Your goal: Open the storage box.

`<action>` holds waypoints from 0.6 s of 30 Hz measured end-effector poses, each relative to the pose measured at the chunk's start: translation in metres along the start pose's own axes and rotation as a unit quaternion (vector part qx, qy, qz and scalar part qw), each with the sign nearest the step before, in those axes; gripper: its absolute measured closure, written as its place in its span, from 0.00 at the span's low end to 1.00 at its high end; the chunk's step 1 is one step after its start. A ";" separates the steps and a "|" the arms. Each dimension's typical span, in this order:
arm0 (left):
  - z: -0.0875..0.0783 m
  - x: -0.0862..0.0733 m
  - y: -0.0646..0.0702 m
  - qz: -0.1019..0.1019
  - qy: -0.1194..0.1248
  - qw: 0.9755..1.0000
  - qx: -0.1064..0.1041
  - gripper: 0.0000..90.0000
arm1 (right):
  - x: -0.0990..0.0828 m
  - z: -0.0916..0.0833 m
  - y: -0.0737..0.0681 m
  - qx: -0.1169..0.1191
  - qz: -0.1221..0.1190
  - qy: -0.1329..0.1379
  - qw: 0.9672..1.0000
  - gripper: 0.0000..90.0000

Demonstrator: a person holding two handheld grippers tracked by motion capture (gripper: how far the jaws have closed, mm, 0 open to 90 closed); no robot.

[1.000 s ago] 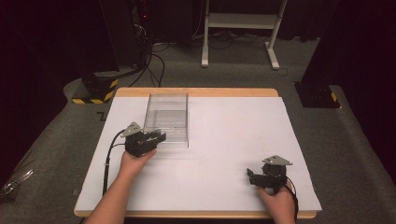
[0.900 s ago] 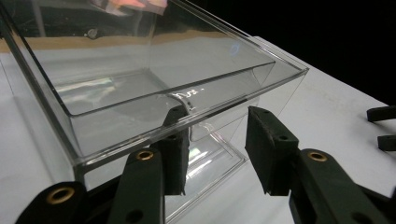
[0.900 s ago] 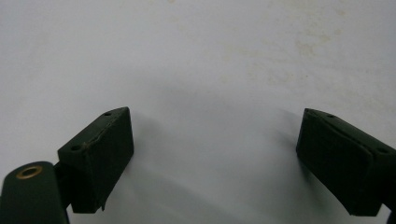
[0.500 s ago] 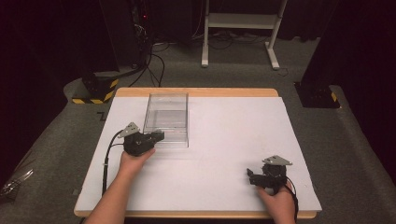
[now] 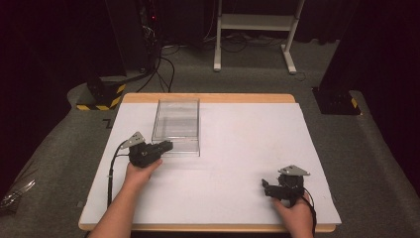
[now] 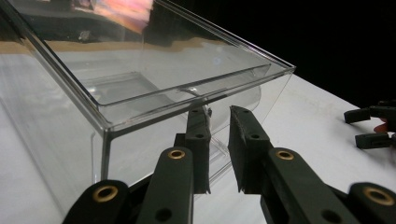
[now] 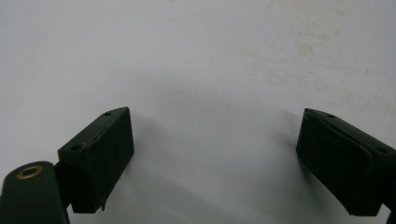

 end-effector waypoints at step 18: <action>-0.011 -0.009 0.007 -0.001 -0.002 1.000 -0.017 0.89 | 0.000 0.000 0.000 0.000 -0.002 0.000 1.000 0.12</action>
Point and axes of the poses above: each handheld gripper's, and its own axes: z roughly forward along the jaws, x roughly out of its top, y roughly to its right, the point moved 4 cm from there along z, roughly forward along the jaws, and after that the axes turned 13 degrees about -z, right-handed, at the moved point
